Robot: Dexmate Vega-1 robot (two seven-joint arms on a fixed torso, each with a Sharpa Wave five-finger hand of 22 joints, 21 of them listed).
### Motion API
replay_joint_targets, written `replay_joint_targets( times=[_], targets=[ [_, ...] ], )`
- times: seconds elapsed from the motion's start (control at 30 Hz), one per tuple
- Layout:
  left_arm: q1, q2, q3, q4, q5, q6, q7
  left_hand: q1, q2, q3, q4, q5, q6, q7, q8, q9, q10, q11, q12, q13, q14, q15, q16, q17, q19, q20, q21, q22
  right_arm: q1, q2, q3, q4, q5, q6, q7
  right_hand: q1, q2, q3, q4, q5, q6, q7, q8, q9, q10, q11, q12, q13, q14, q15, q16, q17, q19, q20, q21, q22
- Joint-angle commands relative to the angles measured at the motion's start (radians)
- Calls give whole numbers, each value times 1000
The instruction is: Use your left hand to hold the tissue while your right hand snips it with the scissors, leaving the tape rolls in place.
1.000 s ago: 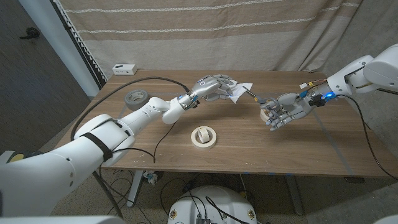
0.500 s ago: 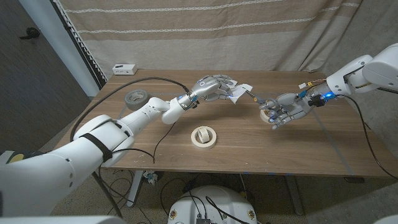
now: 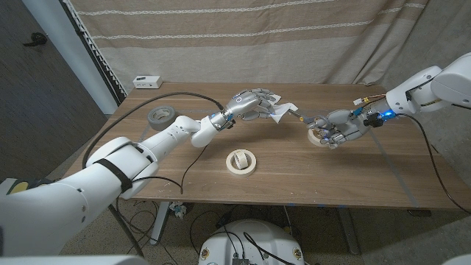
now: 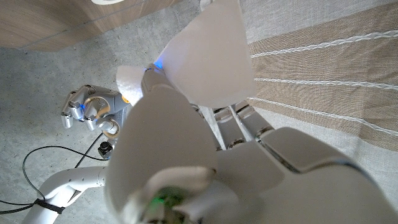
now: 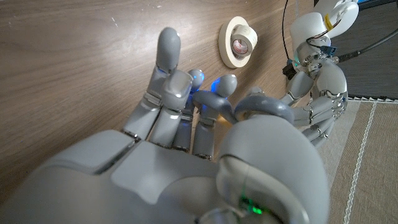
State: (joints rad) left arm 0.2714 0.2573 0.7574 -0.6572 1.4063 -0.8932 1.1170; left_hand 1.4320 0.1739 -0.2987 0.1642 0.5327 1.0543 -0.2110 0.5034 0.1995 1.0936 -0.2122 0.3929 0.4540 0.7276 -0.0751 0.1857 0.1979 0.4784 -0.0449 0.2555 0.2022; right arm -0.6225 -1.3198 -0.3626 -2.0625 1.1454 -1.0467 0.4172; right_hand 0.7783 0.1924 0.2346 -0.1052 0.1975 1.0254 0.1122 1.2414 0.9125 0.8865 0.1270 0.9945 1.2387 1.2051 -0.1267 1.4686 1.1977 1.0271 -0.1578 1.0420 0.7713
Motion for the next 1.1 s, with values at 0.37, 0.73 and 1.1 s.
replay_joint_targets(
  times=[0.37,0.73,1.1],
  targets=[
    [2,5,3,3,-5,13,0,5,7,4,1,-4,10,0,7,52,11,2,1,2,11,-159,2,1,5,-136,5,4,-207,-52,196,-40,157,86,-212,6,-5,328,166,96,190,-69,258,232,414,-287,583,5,147,-85,74,30,73,-54,62,-54],
    [11,13,-9,-8,-7,17,0,4,6,4,1,-7,9,0,5,51,17,2,1,-1,11,-159,2,1,6,-136,5,4,-192,-52,173,-26,156,95,-184,-17,-9,340,158,117,195,-73,246,234,423,-285,582,5,152,-84,77,29,65,-53,87,-57],
    [21,4,-46,-12,-8,32,0,5,7,6,1,-12,7,0,4,51,15,2,-2,-4,14,-159,2,1,5,-135,4,4,-202,-65,182,-24,157,120,-176,-43,-10,347,150,127,201,-81,225,221,421,-284,581,5,151,-84,75,28,53,-54,112,-66]
  ],
)
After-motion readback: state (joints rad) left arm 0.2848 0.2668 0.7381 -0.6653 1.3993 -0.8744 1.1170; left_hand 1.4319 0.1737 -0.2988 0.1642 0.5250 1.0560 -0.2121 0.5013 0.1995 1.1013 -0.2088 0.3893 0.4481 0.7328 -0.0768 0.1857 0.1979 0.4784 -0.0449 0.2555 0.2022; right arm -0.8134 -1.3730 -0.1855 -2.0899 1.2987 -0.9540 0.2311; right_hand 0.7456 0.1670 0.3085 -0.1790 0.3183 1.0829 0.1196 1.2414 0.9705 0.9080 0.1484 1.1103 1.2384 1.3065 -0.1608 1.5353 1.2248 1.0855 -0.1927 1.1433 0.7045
